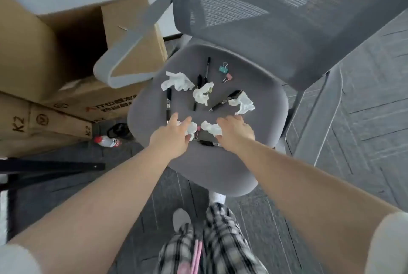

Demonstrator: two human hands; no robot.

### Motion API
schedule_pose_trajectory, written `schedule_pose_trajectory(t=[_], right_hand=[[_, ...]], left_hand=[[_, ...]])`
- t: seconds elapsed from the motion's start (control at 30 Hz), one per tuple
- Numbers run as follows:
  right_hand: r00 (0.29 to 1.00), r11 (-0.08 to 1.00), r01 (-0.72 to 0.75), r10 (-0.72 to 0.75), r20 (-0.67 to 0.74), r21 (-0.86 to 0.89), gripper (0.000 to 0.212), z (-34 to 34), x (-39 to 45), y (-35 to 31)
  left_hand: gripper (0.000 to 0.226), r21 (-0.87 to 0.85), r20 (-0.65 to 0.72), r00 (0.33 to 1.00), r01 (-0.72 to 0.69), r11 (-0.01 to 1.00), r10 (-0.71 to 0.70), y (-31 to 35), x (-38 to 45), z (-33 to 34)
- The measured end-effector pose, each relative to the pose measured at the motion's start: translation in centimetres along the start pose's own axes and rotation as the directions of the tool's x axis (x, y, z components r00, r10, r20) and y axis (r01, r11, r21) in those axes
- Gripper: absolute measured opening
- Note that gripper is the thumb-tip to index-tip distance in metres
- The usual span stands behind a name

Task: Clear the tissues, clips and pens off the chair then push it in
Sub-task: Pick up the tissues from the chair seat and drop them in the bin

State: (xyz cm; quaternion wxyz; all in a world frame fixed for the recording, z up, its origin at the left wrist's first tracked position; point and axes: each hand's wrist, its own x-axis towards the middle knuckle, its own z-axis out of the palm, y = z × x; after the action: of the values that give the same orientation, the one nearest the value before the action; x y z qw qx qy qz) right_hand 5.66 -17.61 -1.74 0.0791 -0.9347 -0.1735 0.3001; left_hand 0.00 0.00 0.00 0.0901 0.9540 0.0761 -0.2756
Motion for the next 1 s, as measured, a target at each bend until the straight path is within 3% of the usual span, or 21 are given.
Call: schedule_pose_trajectory(t=[0.13, 0.27, 0.37, 0.5, 0.57, 0.67, 0.77, 0.83, 1.0], right_hand=[[0.998, 0.993, 0.052, -0.056, -0.038, -0.101, 0.041, 2.3, 2.7, 0.3], [0.999, 0.996, -0.024, 0.021, -0.035, -0.086, 0.054, 3.4, 5.0, 0.9], [0.999, 0.994, -0.052, 0.052, -0.012, -0.091, 0.052, 4.2, 6.0, 1.0], [0.998, 0.997, -0.066, 0.065, -0.028, -0.036, 0.027, 3.5, 6.5, 1.0], [0.986, 0.993, -0.107, 0.113, -0.123, 0.051, 0.022, 2.8, 6.4, 1.1], [0.907, 0.947, -0.229, 0.292, -0.303, 0.227, 0.025, 1.2, 6.9, 1.2], [0.815, 0.855, -0.375, 0.488, -0.313, 0.357, 0.030, -0.1, 8.5, 2.2], [0.800, 0.811, -0.438, 0.549, -0.243, 0.388, 0.036, -0.4, 9.7, 3.3], [0.857, 0.830, -0.441, 0.502, -0.114, 0.341, 0.043, 0.6, 11.8, 5.4]], left_hand=[[0.054, 0.050, 0.073, 0.995, 0.064, 0.997, -0.068, 0.0, 3.7, 1.9], [0.073, 0.087, 0.169, 0.978, 0.112, 0.990, -0.125, -0.3, 7.5, 3.8], [0.065, 0.098, 0.180, 0.977, 0.094, 0.991, -0.111, -0.6, 8.7, 4.5], [0.034, 0.063, 0.055, 0.998, 0.040, 0.997, -0.043, -0.9, 9.3, 4.0], [0.029, -0.012, -0.043, 0.999, 0.009, 1.000, -0.009, -0.9, 9.5, 3.1], [0.022, -0.072, -0.200, 0.980, -0.030, 0.997, 0.015, -0.2, 10.6, 1.0], [0.022, -0.102, -0.265, 0.964, -0.068, 0.993, 0.039, 0.8, 12.5, -0.7], [0.027, -0.124, -0.250, 0.963, -0.132, 0.984, 0.097, 1.4, 13.8, -1.1], [0.075, -0.153, -0.048, 0.971, -0.240, 0.959, 0.235, 2.5, 16.8, 0.1]])
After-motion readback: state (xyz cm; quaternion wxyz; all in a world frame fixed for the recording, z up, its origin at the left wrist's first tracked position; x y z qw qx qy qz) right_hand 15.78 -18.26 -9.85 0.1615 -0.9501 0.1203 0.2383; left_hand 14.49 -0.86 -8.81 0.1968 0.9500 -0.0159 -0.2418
